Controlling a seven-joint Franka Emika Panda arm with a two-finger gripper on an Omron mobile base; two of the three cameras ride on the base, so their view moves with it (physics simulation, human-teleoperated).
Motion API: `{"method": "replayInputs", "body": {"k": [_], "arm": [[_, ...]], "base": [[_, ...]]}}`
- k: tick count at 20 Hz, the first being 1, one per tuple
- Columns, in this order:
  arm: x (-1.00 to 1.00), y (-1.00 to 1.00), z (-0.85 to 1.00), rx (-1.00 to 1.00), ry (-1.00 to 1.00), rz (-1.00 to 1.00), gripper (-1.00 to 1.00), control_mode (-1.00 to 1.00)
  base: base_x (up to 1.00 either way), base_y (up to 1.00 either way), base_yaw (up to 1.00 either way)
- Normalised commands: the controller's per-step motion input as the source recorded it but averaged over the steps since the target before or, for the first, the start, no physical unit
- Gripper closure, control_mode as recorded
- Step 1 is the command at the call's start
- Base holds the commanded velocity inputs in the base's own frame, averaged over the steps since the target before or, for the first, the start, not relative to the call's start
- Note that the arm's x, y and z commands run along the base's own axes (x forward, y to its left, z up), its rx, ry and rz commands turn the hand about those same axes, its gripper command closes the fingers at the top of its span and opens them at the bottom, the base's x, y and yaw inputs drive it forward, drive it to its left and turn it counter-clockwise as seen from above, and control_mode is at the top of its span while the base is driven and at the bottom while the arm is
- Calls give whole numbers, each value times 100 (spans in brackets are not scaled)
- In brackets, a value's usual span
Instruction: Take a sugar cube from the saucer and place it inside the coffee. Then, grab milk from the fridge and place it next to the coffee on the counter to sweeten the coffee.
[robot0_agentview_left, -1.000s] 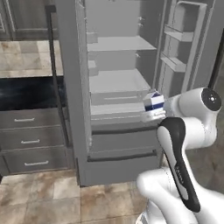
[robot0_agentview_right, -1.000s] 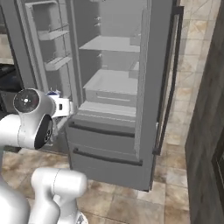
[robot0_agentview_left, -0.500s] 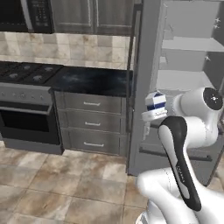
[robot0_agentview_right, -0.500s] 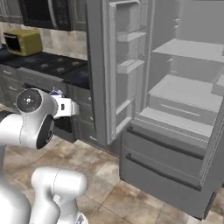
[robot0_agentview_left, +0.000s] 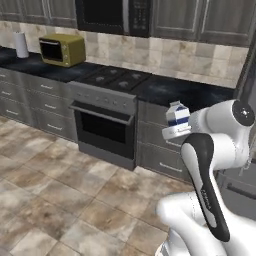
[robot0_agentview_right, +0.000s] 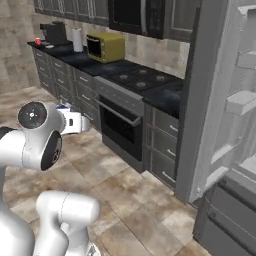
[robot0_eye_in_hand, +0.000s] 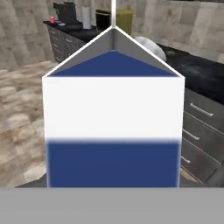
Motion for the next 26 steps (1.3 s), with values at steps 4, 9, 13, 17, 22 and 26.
{"method": "replayInputs", "body": {"k": [4, 9, 13, 17, 22, 26], "arm": [[0, 0, 0, 0, 0, 0, 100, 100], [0, 0, 0, 0, 0, 0, 100, 100], [0, 0, 0, 0, 0, 0, 100, 100], [0, 0, 0, 0, 0, 0, 100, 100], [0, 0, 0, 0, 0, 0, 100, 100], [0, 0, 0, 0, 0, 0, 100, 100]], "base": [[100, 16, 45], [100, 0, 38], [100, 0, 33], [100, 0, 32], [100, 4, 31], [100, 8, 28]]}}
